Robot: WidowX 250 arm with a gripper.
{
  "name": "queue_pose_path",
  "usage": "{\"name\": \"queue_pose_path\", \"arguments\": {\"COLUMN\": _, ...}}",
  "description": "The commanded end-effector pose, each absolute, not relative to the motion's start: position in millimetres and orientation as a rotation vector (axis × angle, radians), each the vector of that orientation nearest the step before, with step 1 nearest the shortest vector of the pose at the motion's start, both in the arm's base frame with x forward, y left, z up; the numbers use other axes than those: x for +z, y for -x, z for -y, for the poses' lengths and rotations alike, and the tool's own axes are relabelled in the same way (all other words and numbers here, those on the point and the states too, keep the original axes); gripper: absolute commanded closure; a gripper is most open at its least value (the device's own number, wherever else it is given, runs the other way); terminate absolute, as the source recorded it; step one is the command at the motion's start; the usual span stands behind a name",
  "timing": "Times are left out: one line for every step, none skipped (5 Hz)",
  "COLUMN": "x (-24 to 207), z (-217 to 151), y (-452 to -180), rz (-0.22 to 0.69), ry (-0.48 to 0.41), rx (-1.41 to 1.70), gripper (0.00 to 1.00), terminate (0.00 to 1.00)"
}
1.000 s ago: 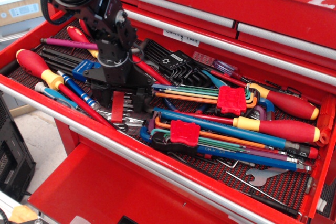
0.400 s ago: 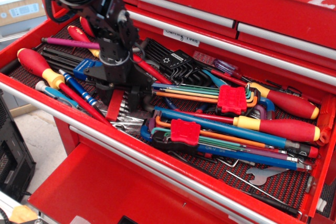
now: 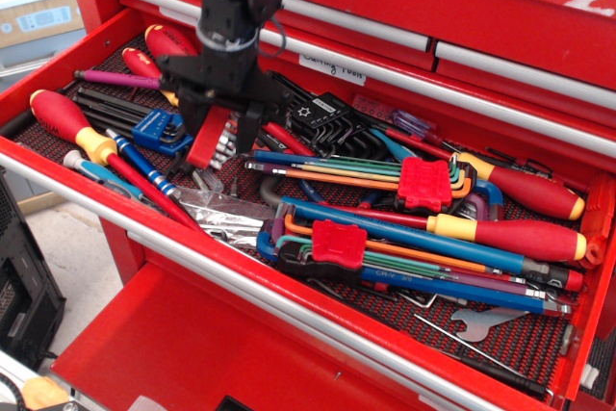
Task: Pick up bit holder
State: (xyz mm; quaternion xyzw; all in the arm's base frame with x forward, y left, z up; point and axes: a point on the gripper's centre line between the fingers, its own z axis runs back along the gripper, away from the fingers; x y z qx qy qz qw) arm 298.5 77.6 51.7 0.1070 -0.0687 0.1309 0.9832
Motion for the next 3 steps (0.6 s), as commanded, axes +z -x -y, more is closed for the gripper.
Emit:
{"name": "queue_pose_path", "arguments": {"x": 123.3, "z": -76.5, "y": -300.0, "rz": 0.365, "ry": -0.235, "rx": 0.117, "gripper": 1.0, "terminate": 0.0}}
{"name": "queue_pose_path", "arguments": {"x": 152.0, "z": -73.6, "y": -294.4, "rz": 0.347, "ry": -0.212, "rx": 0.014, "gripper": 1.0, "terminate": 0.0}}
{"name": "queue_pose_path", "arguments": {"x": 163.8, "z": -72.6, "y": -297.4, "rz": 0.325, "ry": -0.21, "rx": -0.05, "gripper": 1.0, "terminate": 1.0}}
